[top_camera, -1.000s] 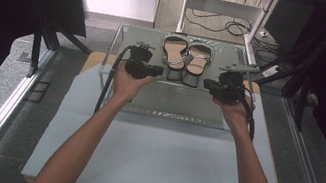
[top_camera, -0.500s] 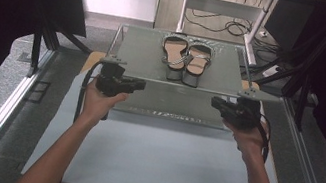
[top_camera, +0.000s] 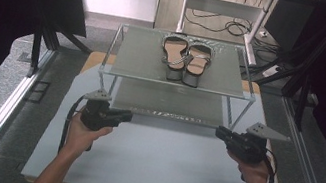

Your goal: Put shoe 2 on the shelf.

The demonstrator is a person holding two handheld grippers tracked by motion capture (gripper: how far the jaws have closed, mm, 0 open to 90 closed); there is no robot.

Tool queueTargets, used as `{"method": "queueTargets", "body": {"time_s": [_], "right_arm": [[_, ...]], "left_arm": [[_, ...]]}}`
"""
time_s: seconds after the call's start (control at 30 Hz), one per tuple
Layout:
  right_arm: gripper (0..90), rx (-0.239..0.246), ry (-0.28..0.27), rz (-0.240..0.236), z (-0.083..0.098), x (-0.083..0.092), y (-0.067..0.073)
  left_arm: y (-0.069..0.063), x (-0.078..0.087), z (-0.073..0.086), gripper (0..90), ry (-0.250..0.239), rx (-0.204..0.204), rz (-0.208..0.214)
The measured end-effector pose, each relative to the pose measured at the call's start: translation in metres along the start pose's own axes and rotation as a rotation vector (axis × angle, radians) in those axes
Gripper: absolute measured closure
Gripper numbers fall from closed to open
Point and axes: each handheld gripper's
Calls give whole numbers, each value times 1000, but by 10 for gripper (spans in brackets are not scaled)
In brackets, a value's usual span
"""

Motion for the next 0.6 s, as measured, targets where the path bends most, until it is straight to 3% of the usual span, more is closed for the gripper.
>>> {"method": "queueTargets", "body": {"time_s": [0.2,0.4,0.5,0.53,0.57,0.6], "right_arm": [[755,-18,17,-7,31,2,-7],[727,-23,4,-15,37,-2,-6],[671,-18,2,-11,37,-3,-5],[561,-11,-10,30,38,-4,-3],[561,-11,-10,30,38,-4,-3],[494,-29,-17,40,40,-4,-4]], "left_arm": [[-1,-3,24,790,32,8,-21],[0,-2,33,756,16,28,-29],[0,-2,37,726,20,37,-29],[1,-2,39,635,47,29,-29],[1,-2,39,573,47,29,-29],[1,-2,40,530,58,33,-30]]}}
Point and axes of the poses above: each handheld gripper's, and its own axes: x roughly backward along the jaws, z roughly out of its underside, y roughly to its left, and after that the axes turned 9 degrees about -x, right-handed
